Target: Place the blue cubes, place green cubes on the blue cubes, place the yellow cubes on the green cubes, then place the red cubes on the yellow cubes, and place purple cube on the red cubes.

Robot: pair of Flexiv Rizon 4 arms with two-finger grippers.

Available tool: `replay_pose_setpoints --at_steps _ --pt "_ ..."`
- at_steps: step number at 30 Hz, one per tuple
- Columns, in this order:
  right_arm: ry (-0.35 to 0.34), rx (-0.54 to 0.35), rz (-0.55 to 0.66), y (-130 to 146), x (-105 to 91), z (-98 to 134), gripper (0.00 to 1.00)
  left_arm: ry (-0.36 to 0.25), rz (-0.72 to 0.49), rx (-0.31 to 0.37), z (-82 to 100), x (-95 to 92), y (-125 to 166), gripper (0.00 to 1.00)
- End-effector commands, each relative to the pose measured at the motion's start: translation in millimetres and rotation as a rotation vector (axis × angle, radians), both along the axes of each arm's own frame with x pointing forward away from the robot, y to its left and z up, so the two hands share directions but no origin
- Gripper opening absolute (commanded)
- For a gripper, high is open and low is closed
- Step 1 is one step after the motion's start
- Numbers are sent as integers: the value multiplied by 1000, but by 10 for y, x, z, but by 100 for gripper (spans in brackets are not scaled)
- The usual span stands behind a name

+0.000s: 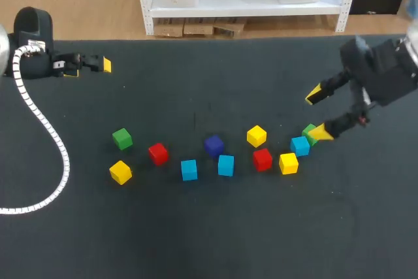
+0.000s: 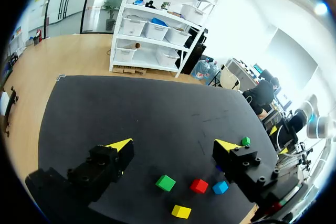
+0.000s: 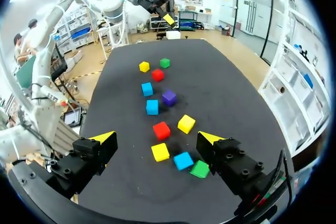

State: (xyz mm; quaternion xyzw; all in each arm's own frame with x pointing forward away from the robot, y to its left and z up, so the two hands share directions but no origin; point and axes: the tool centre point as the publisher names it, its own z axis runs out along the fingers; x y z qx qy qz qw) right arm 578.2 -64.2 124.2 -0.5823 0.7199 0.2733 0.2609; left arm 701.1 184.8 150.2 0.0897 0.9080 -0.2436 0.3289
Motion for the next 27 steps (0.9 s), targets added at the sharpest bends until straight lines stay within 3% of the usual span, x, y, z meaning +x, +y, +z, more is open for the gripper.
replay_pose_setpoints --at_steps 1,7,16,27 --pt "-57 -9 -81 150 -113 -202 100 0 0 0 -1 0 3 100" --pt "-69 -31 -81 358 -206 -430 100 0 0 0 -1 0 3 100" --pt "-103 -78 -64 597 -314 -580 100 0 0 0 -1 0 3 100" --pt "-132 -119 -98 805 -319 -808 100 0 0 0 -1 0 3 100"
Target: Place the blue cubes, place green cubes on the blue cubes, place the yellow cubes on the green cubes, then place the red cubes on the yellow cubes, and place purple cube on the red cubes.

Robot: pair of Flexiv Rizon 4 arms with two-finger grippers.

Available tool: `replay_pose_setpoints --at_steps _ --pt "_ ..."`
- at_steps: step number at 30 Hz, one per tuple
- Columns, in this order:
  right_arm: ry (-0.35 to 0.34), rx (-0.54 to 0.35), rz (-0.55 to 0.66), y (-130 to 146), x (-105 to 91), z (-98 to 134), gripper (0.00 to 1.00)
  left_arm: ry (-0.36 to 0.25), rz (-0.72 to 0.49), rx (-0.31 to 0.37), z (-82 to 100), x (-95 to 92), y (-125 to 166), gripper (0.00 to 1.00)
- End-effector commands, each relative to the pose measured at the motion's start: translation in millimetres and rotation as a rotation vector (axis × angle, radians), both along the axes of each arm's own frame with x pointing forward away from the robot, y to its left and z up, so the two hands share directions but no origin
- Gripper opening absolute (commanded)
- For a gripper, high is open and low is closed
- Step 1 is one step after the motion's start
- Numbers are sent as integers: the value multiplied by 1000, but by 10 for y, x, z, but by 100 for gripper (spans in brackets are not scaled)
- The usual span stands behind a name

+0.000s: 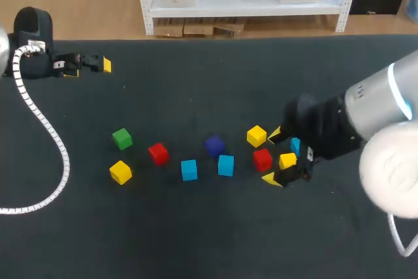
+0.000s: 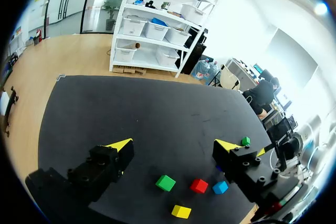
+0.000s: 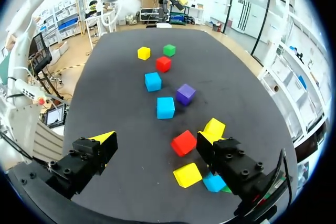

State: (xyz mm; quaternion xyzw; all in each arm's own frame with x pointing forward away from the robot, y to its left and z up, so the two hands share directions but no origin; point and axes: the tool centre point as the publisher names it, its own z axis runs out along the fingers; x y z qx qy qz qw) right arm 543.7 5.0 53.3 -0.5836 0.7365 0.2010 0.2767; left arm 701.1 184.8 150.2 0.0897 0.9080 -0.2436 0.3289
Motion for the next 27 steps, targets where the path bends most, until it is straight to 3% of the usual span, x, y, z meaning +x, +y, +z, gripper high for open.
replay_pose_setpoints --at_steps 1,27 --pt "-35 -26 -35 134 36 -121 100 0 0 0 -1 0 3 100" --pt "-37 -52 2 565 287 -489 100 0 0 0 -1 0 3 100"
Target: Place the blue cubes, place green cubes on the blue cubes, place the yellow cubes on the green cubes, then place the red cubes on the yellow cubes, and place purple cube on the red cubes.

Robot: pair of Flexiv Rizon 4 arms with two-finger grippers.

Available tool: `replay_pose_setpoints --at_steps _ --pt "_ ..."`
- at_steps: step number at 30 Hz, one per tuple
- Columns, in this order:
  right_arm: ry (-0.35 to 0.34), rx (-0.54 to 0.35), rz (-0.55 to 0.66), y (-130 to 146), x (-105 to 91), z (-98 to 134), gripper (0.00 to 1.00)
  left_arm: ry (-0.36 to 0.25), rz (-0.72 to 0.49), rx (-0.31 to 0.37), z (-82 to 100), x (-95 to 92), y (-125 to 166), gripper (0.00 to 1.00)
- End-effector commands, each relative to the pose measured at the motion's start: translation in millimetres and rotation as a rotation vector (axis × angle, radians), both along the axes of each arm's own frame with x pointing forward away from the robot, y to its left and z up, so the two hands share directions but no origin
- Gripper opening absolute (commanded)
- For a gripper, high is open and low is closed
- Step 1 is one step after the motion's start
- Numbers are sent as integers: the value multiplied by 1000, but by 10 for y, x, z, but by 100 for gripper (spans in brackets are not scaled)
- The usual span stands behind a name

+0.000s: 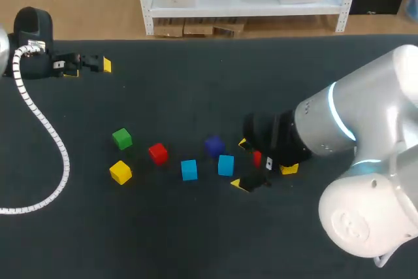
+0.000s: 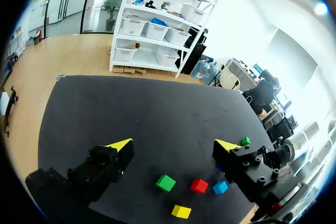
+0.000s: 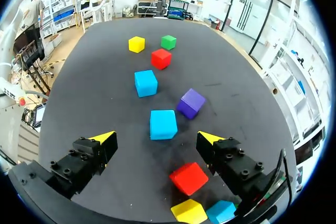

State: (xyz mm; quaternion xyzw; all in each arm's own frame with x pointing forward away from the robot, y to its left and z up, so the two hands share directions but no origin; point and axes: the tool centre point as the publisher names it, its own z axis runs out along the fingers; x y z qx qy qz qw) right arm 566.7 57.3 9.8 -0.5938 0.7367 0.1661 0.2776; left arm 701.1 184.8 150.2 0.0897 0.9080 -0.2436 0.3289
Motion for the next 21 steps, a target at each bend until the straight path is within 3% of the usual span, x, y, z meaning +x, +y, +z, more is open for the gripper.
replay_pose_setpoints --at_steps 1,21 --pt "11 3 8 47 63 -61 100 0 0 0 -1 0 3 100" --pt "68 20 58 145 136 -149 100 0 0 0 -1 0 3 100"
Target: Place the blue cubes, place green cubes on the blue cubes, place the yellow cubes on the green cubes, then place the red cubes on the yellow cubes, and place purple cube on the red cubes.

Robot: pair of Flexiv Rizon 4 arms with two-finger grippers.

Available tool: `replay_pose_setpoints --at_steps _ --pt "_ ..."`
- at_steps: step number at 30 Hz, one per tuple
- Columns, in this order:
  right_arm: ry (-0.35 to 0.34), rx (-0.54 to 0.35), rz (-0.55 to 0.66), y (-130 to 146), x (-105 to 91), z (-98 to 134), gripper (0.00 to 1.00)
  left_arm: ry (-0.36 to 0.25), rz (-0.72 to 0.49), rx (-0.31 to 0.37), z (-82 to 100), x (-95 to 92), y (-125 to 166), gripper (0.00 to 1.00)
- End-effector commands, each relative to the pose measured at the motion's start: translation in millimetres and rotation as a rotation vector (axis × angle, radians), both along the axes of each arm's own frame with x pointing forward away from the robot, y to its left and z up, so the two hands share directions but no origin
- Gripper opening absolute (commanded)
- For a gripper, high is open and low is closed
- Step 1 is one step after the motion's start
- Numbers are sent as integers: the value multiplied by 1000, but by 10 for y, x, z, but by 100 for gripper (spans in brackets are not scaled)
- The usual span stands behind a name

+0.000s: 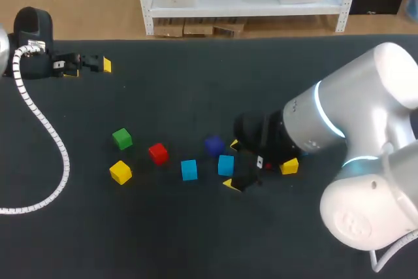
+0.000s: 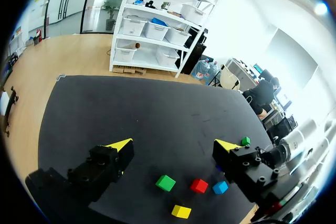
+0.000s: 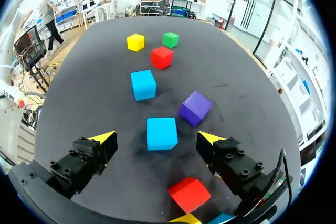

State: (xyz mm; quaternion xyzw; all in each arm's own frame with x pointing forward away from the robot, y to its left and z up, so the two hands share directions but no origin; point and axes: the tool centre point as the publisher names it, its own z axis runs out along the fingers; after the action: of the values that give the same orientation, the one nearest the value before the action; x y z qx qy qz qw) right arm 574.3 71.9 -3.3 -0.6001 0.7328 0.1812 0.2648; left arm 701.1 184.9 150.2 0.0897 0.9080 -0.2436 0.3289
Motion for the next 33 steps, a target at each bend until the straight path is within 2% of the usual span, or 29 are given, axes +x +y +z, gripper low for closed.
replay_pose_setpoints --at_steps 1,4,7,10,11,13,16,19,20,23,28,33 --pt "39 17 34 0 65 -22 100 0 0 0 -1 0 3 100" --pt "41 21 46 -2 82 -21 100 0 0 0 -1 0 3 100" --pt "41 22 60 -6 95 -11 93 0 0 0 -1 0 3 100" --pt "39 22 67 -11 100 -6 70 0 0 0 -1 0 3 100" --pt "38 23 70 -12 101 -5 47 0 0 0 -1 0 3 100" --pt "37 23 74 -16 101 -3 41 0 0 0 -1 0 3 100" --pt "39 21 77 -23 95 -9 40 0 0 0 -1 0 3 100" --pt "42 22 80 -26 91 -19 31 0 0 0 -1 0 3 100" --pt "43 22 81 -26 88 -22 21 0 0 0 -1 0 3 100" --pt "46 25 86 -29 82 -25 0 0 0 0 -1 0 3 100" --pt "51 36 89 -65 83 -2 0 0 0 0 -1 0 3 100" --pt "66 63 63 -184 77 170 0 0 0 0 -1 0 3 100"
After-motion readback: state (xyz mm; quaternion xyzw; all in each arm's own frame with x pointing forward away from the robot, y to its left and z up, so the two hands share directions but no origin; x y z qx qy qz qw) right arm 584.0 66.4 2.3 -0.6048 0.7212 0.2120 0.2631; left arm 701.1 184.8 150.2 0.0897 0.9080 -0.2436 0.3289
